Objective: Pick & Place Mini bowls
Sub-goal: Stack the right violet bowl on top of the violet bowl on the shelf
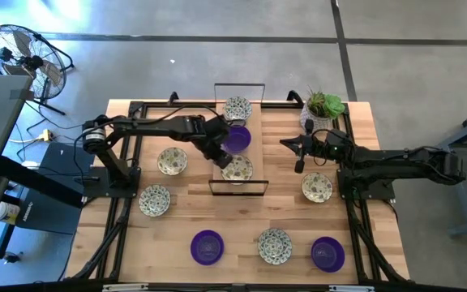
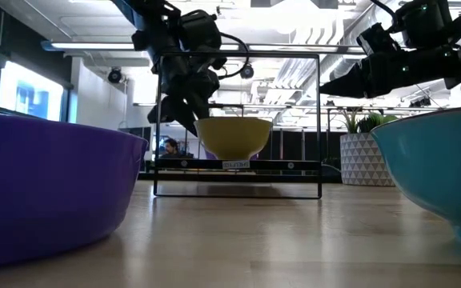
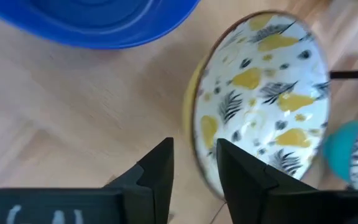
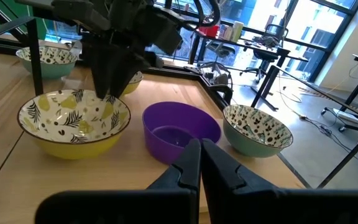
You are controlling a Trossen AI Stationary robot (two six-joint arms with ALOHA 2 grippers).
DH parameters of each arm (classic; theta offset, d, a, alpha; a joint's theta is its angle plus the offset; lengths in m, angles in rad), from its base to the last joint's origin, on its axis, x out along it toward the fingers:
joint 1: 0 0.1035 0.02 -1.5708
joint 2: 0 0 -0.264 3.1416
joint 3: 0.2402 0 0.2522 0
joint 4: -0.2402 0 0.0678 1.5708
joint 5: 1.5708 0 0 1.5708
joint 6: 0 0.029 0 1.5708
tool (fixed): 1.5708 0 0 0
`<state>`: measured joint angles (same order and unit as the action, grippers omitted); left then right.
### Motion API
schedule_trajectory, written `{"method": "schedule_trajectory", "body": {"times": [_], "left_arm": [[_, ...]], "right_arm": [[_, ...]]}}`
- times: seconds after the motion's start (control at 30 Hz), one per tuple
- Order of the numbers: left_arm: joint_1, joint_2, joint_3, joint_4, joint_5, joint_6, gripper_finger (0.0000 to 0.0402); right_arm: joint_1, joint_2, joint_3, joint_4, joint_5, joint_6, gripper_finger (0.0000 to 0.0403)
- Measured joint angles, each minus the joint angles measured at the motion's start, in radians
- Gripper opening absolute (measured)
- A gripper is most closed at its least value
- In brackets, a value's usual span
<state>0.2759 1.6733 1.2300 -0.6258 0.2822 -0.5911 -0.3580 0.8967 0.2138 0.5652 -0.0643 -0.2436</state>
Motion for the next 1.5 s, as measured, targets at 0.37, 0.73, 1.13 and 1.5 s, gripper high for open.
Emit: {"method": "schedule_trajectory", "body": {"times": [0.37, 0.73, 1.13, 1.5], "left_arm": [[0.006, -0.001, 0.234, -0.222, -0.100, 0.218, 0.0131], [0.005, -0.131, 0.124, -0.149, -0.187, 0.413, 0.0009], [0.005, -0.400, -0.251, 0.314, -0.292, 0.423, 0.0003], [0.006, -0.618, -0.640, 0.823, -0.289, 0.430, 0.0001]], "right_arm": [[0.000, 0.000, 0.000, 0.000, 0.000, 0.000, 0.0002], [0.000, 0.000, 0.000, -0.006, -0.016, 0.000, 0.0001], [0.000, 0.000, 0.000, -0.007, 0.006, 0.000, 0.0001], [0.000, 0.000, 0.000, 0.004, 0.006, 0.023, 0.0001]]}}
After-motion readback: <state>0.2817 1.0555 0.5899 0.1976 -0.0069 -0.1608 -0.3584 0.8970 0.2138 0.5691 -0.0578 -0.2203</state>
